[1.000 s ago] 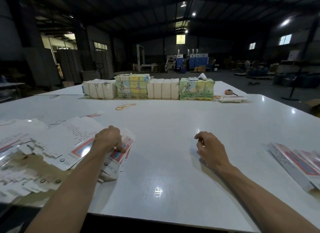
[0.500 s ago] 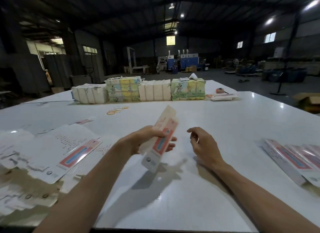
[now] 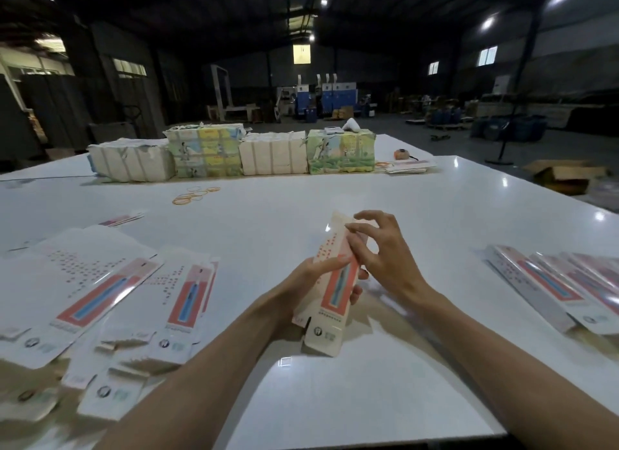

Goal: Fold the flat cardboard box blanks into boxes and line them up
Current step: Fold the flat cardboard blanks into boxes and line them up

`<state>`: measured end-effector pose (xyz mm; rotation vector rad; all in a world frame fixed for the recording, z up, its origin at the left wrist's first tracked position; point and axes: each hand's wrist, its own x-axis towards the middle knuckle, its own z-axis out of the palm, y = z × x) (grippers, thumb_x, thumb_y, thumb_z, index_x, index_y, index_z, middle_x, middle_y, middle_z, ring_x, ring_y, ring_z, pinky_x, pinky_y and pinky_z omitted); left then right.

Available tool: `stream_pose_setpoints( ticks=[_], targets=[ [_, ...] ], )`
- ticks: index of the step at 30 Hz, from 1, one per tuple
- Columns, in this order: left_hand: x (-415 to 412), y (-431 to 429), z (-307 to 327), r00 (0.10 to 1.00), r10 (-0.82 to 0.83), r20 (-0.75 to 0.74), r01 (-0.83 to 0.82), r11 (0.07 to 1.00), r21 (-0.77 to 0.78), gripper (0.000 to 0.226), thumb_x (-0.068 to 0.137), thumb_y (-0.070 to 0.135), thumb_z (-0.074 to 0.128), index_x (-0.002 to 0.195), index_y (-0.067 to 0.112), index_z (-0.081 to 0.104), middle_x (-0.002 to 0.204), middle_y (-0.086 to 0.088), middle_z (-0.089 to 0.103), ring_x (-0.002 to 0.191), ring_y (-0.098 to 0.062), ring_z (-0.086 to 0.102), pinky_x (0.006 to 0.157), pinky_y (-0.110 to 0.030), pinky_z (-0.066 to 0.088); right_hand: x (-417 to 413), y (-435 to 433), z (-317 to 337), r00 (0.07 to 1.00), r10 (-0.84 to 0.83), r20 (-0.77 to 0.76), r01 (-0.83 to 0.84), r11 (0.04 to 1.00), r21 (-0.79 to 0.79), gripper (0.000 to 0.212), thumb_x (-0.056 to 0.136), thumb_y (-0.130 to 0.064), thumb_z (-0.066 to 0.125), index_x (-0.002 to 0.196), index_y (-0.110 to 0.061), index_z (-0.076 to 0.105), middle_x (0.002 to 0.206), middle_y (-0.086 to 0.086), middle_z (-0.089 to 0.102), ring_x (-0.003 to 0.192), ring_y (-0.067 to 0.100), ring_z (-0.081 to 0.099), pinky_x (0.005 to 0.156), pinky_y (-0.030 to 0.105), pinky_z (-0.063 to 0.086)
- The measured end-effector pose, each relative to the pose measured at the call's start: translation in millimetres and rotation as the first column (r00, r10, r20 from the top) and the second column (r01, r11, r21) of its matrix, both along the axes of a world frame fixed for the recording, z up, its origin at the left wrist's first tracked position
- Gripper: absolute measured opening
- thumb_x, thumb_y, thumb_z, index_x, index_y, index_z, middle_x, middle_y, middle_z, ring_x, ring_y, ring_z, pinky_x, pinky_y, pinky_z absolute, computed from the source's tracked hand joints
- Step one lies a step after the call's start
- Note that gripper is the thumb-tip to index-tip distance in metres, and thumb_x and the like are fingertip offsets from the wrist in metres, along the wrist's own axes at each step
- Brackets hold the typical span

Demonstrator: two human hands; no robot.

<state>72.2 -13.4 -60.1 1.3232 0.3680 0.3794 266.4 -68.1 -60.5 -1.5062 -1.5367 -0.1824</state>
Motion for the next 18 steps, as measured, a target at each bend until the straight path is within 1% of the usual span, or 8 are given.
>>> stream_pose_setpoints(
  ticks=[3, 6, 8, 10, 13, 14, 16, 18],
  targets=[
    [2.0, -3.4, 1.2, 1.000, 0.023, 0.006, -0.023, 0.999, 0.049, 0.050, 0.101, 0.051, 0.065, 0.134, 0.014, 0.061, 0.121, -0.016, 0.074, 0.089, -0.027, 0.074, 0.078, -0.035, 0.061, -0.8, -1.0, 8.9, 0.981, 0.057, -0.186, -0.055, 0.998, 0.017, 0.009, 0.102, -0.021, 0.066, 0.104, -0.016, 0.074, 0.123, -0.004, 0.060, 0.121, 0.014, 0.056, 0.092, 0.024, 0.057],
    [4.4, -5.1, 7.7, 0.999, 0.023, 0.025, -0.023, 1.000, 0.003, 0.069, 0.107, 0.062, 0.039, 0.144, 0.007, 0.054, 0.119, -0.015, 0.072, 0.089, -0.024, 0.074, 0.077, -0.035, 0.062, -1.2, -0.7, 15.2, 0.938, 0.099, -0.332, -0.100, 0.995, 0.014, 0.007, 0.101, -0.022, 0.068, 0.099, -0.018, 0.073, 0.123, -0.010, 0.057, 0.116, 0.011, 0.061, 0.098, 0.029, 0.056],
    [3.7, -2.9, 10.7, 1.000, 0.004, 0.016, -0.004, 1.000, -0.001, 0.081, 0.106, 0.069, 0.025, 0.147, 0.006, 0.053, 0.118, -0.014, 0.073, 0.088, -0.025, 0.073, 0.078, -0.035, 0.061, -1.0, -1.5, 19.1, 0.896, 0.112, -0.430, -0.125, 0.992, -0.002, 0.007, 0.100, -0.026, 0.070, 0.098, -0.021, 0.075, 0.126, -0.014, 0.054, 0.116, 0.012, 0.062, 0.099, 0.032, 0.057],
    [3.3, 0.3, 10.7, 1.000, -0.025, 0.000, 0.025, 1.000, 0.009, 0.083, 0.104, 0.072, 0.023, 0.147, 0.008, 0.054, 0.122, -0.014, 0.072, 0.090, -0.027, 0.070, 0.081, -0.037, 0.059, 1.3, -3.5, 23.9, 0.842, 0.107, -0.528, -0.142, 0.989, -0.027, 0.009, 0.098, -0.027, 0.072, 0.098, -0.020, 0.078, 0.130, -0.015, 0.055, 0.116, 0.017, 0.064, 0.094, 0.032, 0.059],
    [5.4, 1.1, 12.1, 0.997, -0.060, -0.041, 0.059, 0.998, -0.025, 0.087, 0.099, 0.075, 0.030, 0.144, 0.005, 0.056, 0.120, -0.017, 0.070, 0.089, -0.030, 0.066, 0.085, -0.042, 0.052, 7.3, -8.4, 28.6, 0.763, 0.140, -0.632, -0.203, 0.979, -0.028, 0.012, 0.096, -0.024, 0.074, 0.094, -0.015, 0.081, 0.134, -0.010, 0.059, 0.118, 0.021, 0.064, 0.090, 0.027, 0.057],
    [7.1, 1.2, 12.9, 0.996, -0.072, -0.052, 0.070, 0.997, -0.036, 0.089, 0.097, 0.076, 0.030, 0.141, 0.004, 0.057, 0.118, -0.017, 0.069, 0.089, -0.030, 0.065, 0.085, -0.042, 0.051, 8.6, -10.3, 29.6, 0.729, 0.169, -0.663, -0.238, 0.971, -0.014, 0.012, 0.096, -0.021, 0.074, 0.090, -0.014, 0.082, 0.135, -0.007, 0.060, 0.120, 0.024, 0.064, 0.092, 0.030, 0.057],
    [9.0, 3.8, 14.7, 0.995, -0.088, -0.055, 0.086, 0.995, -0.041, 0.087, 0.098, 0.076, 0.029, 0.137, 0.004, 0.057, 0.114, -0.016, 0.070, 0.087, -0.030, 0.067, 0.083, -0.041, 0.053, 7.2, -13.1, 31.9, 0.651, 0.227, -0.724, -0.305, 0.952, 0.024, 0.016, 0.095, -0.017, 0.074, 0.082, -0.013, 0.082, 0.136, 0.002, 0.062, 0.123, 0.030, 0.062, 0.102, 0.043, 0.056],
    [8.8, 8.6, 14.2, 0.993, -0.105, -0.050, 0.105, 0.994, -0.010, 0.082, 0.102, 0.073, 0.026, 0.136, 0.005, 0.057, 0.110, -0.012, 0.072, 0.086, -0.029, 0.070, 0.080, -0.040, 0.057, 5.0, -14.4, 34.2, 0.583, 0.266, -0.768, -0.350, 0.935, 0.058, 0.015, 0.092, -0.016, 0.073, 0.082, -0.009, 0.082, 0.133, 0.012, 0.063, 0.124, 0.036, 0.061, 0.109, 0.050, 0.051]
  ],
)
